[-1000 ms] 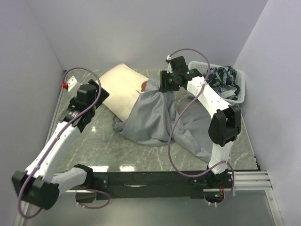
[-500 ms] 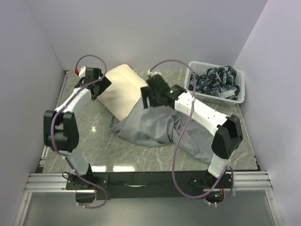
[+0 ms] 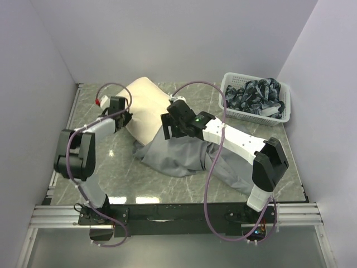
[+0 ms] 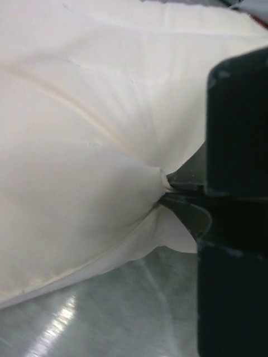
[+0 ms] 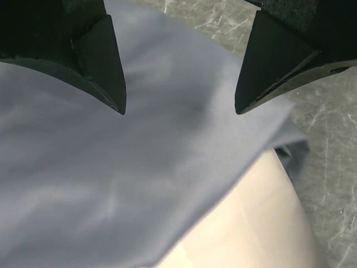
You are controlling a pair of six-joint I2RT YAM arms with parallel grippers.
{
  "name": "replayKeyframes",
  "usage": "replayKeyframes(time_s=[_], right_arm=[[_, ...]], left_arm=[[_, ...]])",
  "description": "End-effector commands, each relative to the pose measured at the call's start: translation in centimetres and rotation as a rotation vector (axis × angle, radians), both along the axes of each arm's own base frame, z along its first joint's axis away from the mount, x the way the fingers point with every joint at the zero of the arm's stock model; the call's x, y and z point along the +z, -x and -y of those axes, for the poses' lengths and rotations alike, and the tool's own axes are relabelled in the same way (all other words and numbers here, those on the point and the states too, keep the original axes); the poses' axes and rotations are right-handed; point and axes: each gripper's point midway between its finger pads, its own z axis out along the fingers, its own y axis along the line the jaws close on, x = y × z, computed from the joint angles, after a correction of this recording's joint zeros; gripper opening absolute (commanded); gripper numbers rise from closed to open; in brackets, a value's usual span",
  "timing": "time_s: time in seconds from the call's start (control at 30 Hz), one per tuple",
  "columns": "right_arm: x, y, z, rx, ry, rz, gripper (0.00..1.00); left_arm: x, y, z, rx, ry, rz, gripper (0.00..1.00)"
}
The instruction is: Put the pillow into the pillowcase
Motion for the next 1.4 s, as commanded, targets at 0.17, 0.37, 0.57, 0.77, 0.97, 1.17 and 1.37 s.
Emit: replayKeyframes(time_s=[0.17,0.37,0.57,0.77,0.97,1.17,1.37], right_arm=[[3.1,-0.5,-1.8,-0.011,-0.005,0.091,0.85],[1.5,-1.3,1.2,-0.117,0.173,0.114,0.81],[-0.8,-0.7,5.0,-0.156,0.343,0.11,0.62],[-0.9,0.0,6.8,-0.169,0.324,0.089,0.2],[-1.0,0.5,11.0,-0.235,0.259,0.062,0.0],[-3.8,0.6,15.0,-0.307,0.228,-0.015,0.0],[-2.1,1.1,14.0,-0.293,0.109,0.009,0.06]], left_arm=[[-0.2,13.1,4.3,0.049,0.091,-0.037,0.01],[0.4,18.4,4.9,0.053,0.133,-0.022,0.01],[0.6,21.6,5.9,0.047,0.187,0.002,0.01],[-0.8,22.5,5.6,0.057,0.164,-0.035,0.01],[-0.8,22.8,5.4,0.046,0.168,-0.023,0.01],[-0.2,22.9,5.4,0.034,0.176,-0.007,0.01],[-0.1,22.9,5.6,0.005,0.162,-0.004,0.01]])
